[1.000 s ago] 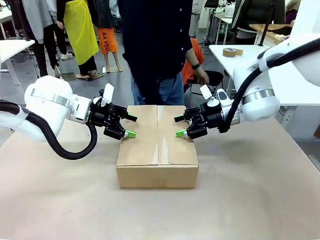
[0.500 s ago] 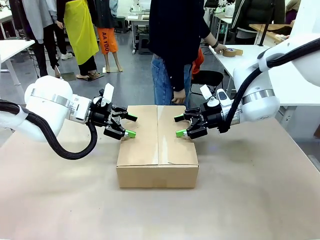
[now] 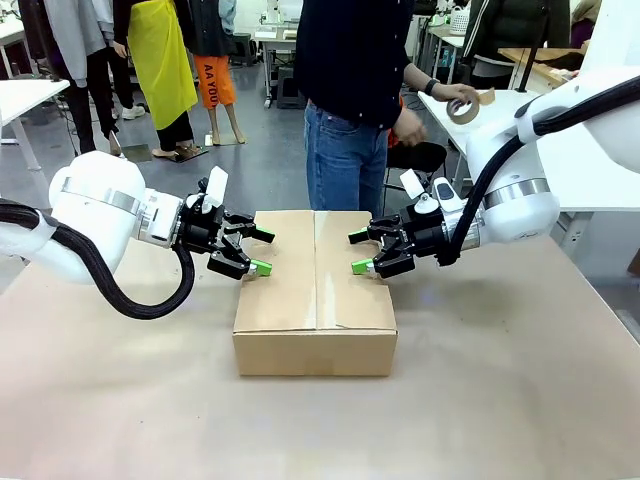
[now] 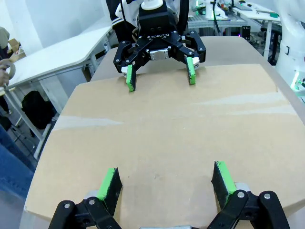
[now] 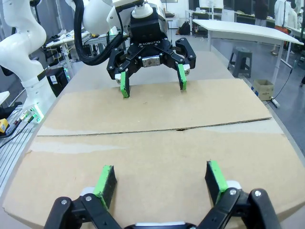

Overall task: Pack the gift set into the box.
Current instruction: Press and hold the closed box until the human finishes sealing it.

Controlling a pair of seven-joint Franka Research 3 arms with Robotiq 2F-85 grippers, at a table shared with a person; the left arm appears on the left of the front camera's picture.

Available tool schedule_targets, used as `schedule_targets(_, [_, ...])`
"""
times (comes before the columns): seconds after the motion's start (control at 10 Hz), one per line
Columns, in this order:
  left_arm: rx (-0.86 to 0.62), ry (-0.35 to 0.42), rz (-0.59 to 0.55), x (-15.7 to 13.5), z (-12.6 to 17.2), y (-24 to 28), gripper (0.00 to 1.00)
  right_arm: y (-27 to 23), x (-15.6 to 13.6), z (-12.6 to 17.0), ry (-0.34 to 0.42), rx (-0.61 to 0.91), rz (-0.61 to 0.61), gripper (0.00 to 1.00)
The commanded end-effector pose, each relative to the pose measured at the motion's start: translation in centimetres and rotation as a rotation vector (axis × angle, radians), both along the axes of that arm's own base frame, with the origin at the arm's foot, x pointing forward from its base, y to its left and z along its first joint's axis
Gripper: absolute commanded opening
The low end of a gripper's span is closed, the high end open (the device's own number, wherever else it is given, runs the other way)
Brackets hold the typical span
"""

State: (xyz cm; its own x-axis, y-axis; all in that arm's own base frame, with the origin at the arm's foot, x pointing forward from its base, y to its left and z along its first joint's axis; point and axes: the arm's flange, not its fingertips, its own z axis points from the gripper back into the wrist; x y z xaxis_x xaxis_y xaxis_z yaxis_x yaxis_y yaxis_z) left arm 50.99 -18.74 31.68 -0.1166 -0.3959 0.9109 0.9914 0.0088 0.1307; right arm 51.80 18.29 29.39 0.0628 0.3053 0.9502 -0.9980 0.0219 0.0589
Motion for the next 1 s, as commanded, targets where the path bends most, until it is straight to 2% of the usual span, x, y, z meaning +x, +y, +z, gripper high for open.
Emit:
schedule_targets(0.0, [-0.001,-0.02,-0.003,-0.11,-0.33,0.06,1.0,0.11,-0.04,-0.16,0.004,-0.007,-0.005,1.0])
schedule_targets(0.9, [-0.001,-0.02,-0.003,-0.11,-0.33,0.06,1.0,0.11,-0.04,-0.16,0.004,-0.007,-0.005,1.0])
